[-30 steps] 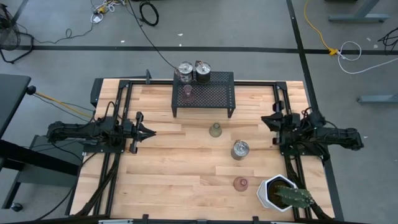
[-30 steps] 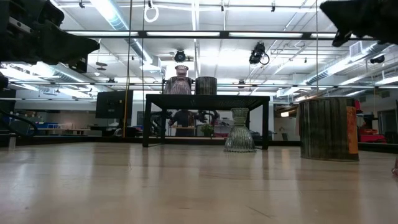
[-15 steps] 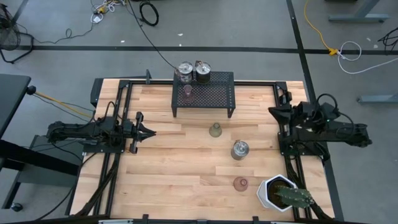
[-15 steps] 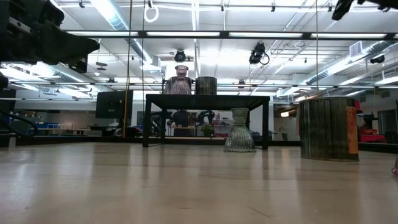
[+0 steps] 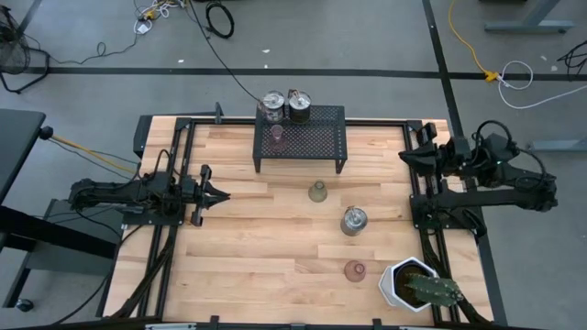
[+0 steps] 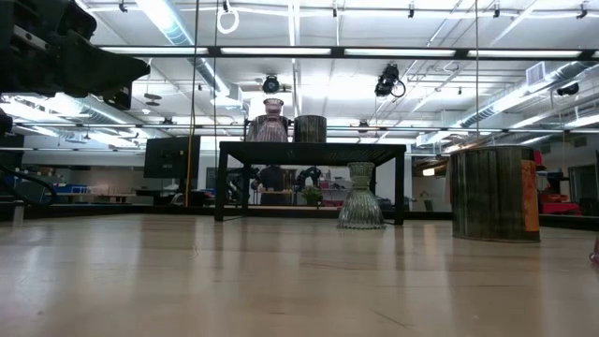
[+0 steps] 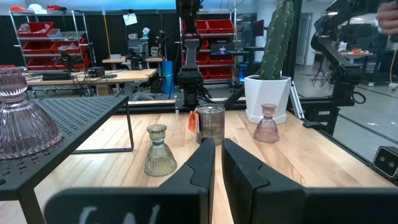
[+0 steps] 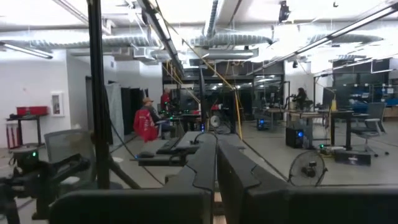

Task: Pick & Place candle stick holders
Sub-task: Put the silver scented candle on the shelf

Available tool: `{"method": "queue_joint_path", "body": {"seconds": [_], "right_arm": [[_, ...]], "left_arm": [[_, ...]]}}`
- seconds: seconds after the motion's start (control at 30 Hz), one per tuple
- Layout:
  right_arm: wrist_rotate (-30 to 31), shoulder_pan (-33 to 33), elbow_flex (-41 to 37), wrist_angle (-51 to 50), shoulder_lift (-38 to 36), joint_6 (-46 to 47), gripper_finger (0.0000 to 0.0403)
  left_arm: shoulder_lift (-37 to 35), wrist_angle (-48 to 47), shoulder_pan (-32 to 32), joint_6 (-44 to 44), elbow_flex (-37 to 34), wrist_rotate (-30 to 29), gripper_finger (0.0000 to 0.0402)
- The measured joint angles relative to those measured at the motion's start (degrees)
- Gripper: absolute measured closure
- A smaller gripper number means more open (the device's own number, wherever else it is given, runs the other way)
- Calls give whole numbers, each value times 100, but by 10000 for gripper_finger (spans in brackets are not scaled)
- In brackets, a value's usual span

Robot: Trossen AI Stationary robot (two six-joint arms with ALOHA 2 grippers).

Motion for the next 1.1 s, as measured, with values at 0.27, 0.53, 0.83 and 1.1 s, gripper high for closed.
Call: {"method": "queue_joint_path", "body": {"seconds": [0.27,0.53,0.83,1.1], "right_arm": [[-2,0,895,-156,631,43,382],[-2,0,1545,-247,1096,277,382],[-2,0,2238,-356,1491,274,382],[81,-2,3282,-1177,1896,207,382]], "left_arm": [[-1,1,1,0,-1,0,367],[-1,0,0,0,0,-1,367],[0,0,0,0,0,0,367],[0,0,1,-2,1,0,367]]}}
